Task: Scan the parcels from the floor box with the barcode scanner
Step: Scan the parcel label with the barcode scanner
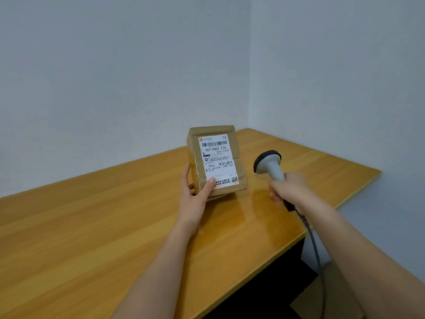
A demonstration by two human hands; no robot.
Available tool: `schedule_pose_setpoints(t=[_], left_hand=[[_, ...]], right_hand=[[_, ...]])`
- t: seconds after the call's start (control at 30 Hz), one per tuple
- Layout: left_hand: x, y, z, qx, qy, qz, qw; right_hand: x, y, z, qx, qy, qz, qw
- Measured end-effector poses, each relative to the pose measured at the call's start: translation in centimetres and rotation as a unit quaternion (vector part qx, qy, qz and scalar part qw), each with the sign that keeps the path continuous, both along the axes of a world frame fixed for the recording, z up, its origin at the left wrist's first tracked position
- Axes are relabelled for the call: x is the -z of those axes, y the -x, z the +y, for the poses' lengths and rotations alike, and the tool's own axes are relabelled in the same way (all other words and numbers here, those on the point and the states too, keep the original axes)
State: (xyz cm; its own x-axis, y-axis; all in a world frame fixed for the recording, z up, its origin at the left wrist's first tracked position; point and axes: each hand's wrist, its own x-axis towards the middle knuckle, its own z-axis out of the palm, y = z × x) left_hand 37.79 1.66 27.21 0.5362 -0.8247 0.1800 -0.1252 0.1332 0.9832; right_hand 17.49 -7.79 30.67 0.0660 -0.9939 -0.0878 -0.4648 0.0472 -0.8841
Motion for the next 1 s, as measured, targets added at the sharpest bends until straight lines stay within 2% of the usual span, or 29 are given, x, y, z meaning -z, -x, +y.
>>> schedule_pose_setpoints(t=[0.1,0.2,0.3,0.43,0.67,1.0], left_hand=[[-0.1,0.2,0.9,-0.013,0.008,0.020,1.000],[0.0,0.1,1.4,-0.022,0.014,0.034,0.999],[0.1,0.1,1.5,-0.034,0.010,0.033,0.999],[0.3,-0.1,1.5,-0.028,0.001,0.035,0.999],[0.3,0.0,1.4,-0.026,0.005,0.029,0.999],[-0.2,-0.4,0.0,-0.072,-0.023,0.000,0.997]], right_hand=[[-1.4,0.1,3.1,-0.028,0.030,-0.110,0.993],[-3.8,0.2,5.8,-0.074,-0.021,-0.246,0.966],[-6.3,0.8,7.9,-0.124,-0.038,-0.293,0.947],[-8.2,1.4,9.7,-0.169,-0.025,-0.308,0.936],[-9.7,1.5,10.9,-0.185,0.040,-0.241,0.952],[-11.0,2.2,12.1,-0.209,0.072,-0.206,0.953]])
